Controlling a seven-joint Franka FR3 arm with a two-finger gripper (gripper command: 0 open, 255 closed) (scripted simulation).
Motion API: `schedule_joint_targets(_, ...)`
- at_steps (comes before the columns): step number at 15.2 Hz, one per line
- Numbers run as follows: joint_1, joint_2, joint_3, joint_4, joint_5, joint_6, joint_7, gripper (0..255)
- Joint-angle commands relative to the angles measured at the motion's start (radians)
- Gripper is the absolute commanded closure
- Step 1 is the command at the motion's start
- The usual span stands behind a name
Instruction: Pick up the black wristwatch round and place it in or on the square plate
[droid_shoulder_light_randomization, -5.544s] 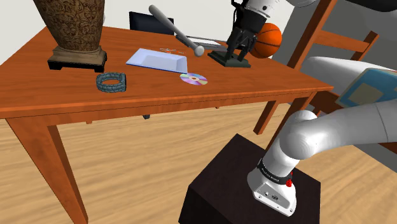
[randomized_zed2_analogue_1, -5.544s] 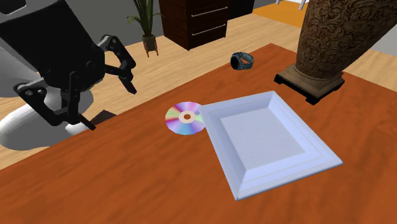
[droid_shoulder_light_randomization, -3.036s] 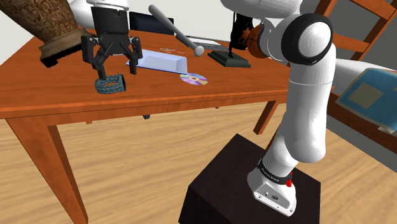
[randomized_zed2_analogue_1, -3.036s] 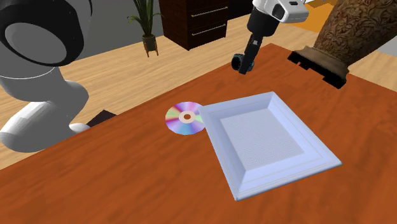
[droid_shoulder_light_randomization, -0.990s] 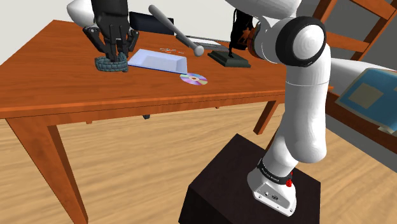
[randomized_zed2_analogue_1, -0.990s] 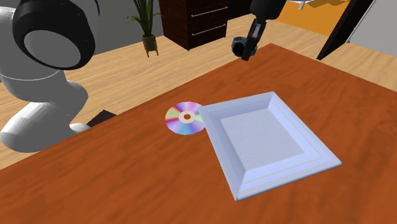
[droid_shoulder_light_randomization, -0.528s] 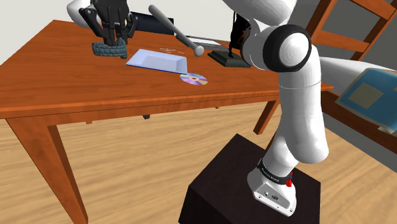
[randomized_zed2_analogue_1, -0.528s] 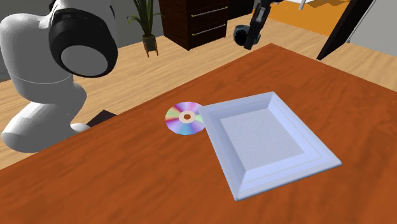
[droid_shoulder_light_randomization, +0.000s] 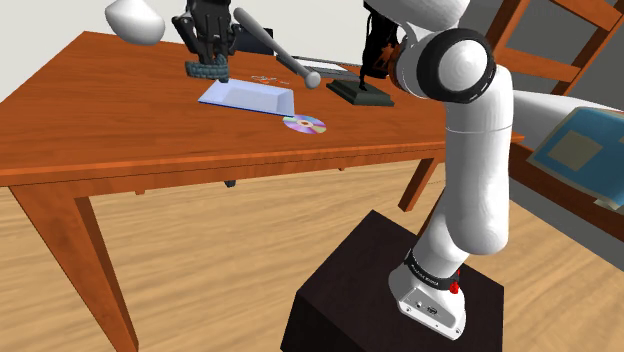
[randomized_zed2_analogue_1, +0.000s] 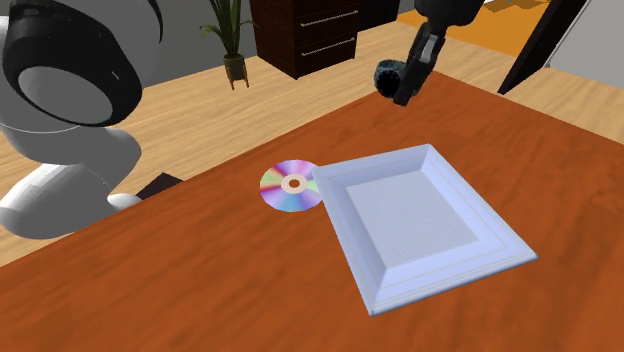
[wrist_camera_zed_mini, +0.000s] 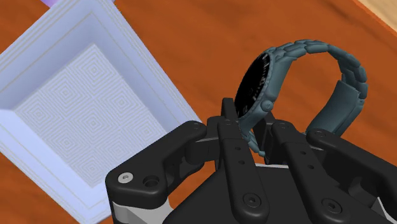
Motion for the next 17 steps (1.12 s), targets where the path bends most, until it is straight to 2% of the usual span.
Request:
schedule_joint_targets(1, -0.043, -0.023, -0.010, -0.028, 0.007, 0.002, -0.047, 255)
schedule_joint_targets(8, -0.154, -0.006, -0.053, 0.001, -0.003, -0.018, -0.204, 255)
schedule_joint_targets(11, -0.190, 0.031, -0.072, 0.060, -0.016, -0.043, -0.269, 255)
schedule_joint_targets(14, -0.217, 0.099, -0.091, 0.175, -0.038, -0.091, -0.335, 255)
schedule_joint_targets(17, -0.248, 0.029, -0.086, 0.011, -0.018, 0.001, -0.337, 255)
